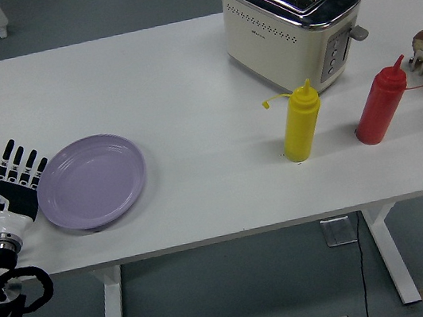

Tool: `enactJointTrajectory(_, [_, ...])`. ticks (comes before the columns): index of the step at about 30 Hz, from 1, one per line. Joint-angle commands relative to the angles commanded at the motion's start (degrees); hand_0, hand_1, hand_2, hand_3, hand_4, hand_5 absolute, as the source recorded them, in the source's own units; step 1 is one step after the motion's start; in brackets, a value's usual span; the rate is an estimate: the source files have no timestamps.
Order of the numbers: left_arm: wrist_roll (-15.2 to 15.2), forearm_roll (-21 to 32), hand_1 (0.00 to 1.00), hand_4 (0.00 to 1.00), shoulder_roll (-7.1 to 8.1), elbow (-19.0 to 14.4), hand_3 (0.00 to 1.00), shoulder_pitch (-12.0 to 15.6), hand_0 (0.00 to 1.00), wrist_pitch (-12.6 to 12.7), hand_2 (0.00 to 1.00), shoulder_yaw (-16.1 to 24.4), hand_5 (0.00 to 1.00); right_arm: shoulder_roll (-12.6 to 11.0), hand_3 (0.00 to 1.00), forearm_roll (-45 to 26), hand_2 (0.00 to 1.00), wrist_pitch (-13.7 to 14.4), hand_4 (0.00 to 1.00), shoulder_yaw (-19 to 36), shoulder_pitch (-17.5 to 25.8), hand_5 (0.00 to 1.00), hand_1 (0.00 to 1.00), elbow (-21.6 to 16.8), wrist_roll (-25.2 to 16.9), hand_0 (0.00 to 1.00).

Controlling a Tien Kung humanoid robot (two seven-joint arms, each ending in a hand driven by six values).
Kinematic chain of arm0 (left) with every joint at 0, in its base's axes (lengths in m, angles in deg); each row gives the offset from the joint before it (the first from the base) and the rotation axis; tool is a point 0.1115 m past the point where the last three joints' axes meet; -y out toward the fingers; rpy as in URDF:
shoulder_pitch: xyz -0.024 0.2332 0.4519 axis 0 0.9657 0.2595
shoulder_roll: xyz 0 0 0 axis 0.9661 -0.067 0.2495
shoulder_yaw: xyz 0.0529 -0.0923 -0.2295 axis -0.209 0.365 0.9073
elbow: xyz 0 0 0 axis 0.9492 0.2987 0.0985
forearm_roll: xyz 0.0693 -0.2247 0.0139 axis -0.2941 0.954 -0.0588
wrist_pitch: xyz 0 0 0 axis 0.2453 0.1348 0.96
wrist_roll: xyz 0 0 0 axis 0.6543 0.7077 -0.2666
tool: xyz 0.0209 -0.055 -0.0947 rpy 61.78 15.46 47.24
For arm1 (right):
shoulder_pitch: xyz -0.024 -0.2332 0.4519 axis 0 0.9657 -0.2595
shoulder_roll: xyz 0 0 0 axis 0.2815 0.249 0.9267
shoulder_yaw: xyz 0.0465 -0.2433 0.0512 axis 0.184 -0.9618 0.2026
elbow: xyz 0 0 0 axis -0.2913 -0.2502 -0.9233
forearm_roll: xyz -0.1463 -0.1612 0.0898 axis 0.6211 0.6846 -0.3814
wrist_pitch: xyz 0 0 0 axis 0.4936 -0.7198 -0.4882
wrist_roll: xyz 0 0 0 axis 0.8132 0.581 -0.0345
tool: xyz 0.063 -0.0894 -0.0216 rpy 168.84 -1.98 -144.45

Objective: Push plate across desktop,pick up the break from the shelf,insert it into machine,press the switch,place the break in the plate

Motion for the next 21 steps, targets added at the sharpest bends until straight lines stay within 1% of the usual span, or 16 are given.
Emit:
enactJointTrajectory(1, [0.0, 0.1, 0.924, 0.631, -0.06, 0.1, 0.815, -0.1, 0.902, 0.0, 0.975, -0.3, 0.998, -0.2, 0.782, 1.6, 0.792, 0.2, 0.671, -0.3, -0.1, 0.371, 0.8, 0.1, 0.5, 0.852])
enactJointTrajectory(2, [0.0, 0.2, 0.924, 0.631, -0.12, 0.2, 0.815, -0.1, 0.902, -0.1, 0.975, -0.6, 0.998, -0.4, 0.782, 3.8, 0.792, 0.4, 0.671, -0.6, -0.1, 0.371, 0.8, 0.2, 0.9, 0.852])
enactJointTrajectory(6, [0.1, 0.5, 0.924, 0.631, -0.45, 0.5, 0.815, -0.4, 0.902, -0.2, 0.975, -2.1, 0.998, -1.6, 0.782, 12.2, 0.792, -1.8, 0.671, -2.4, -0.7, 0.371, 0.8, 0.9, 3.6, 0.852])
enactJointTrajectory(7, [0.1, 0.6, 0.923, 0.633, -0.52, 0.6, 0.819, -0.5, 0.902, -0.3, 0.974, -2.5, 0.998, -1.9, 0.835, 14.6, 0.846, -2.5, 0.72, -2.9, -0.9, 0.333, 0.836, 1.1, 4.1, 0.89])
enactJointTrajectory(12, [0.2, 0.9, 0.923, 0.633, -0.9, 0.9, 0.819, -1.2, 0.902, -0.4, 0.974, -4.3, 0.998, -3.0, 0.835, 25.5, 0.846, -5.3, 0.72, -5.1, -1.6, 0.333, 0.836, 1.6, 5.9, 0.89])
enactJointTrajectory(13, [0.3, 1.0, 0.92, 0.635, -0.99, 1.0, 0.82, -1.4, 0.9, -0.4, 0.973, -4.7, 0.998, -3.2, 0.865, 27.5, 0.865, -5.8, 0.753, -5.6, -1.7, 0.311, 0.853, 1.7, 6.2, 0.909])
enactJointTrajectory(15, [0.3, 1.2, 0.92, 0.635, -1.21, 1.2, 0.82, -1.8, 0.9, -0.4, 0.973, -5.7, 0.998, -3.5, 0.865, 32.2, 0.865, -6.8, 0.753, -6.7, -2.1, 0.311, 0.853, 1.8, 6.7, 0.909])
enactJointTrajectory(21, [0.3, 2.0, 0.919, 0.635, -1.73, 1.9, 0.82, -2.7, 0.898, -0.5, 0.97, -8.9, 0.998, -4.0, 0.871, 44.1, 0.867, -8.2, 0.76, -9.0, -3.0, 0.303, 0.855, 2.6, 7.6, 0.913])
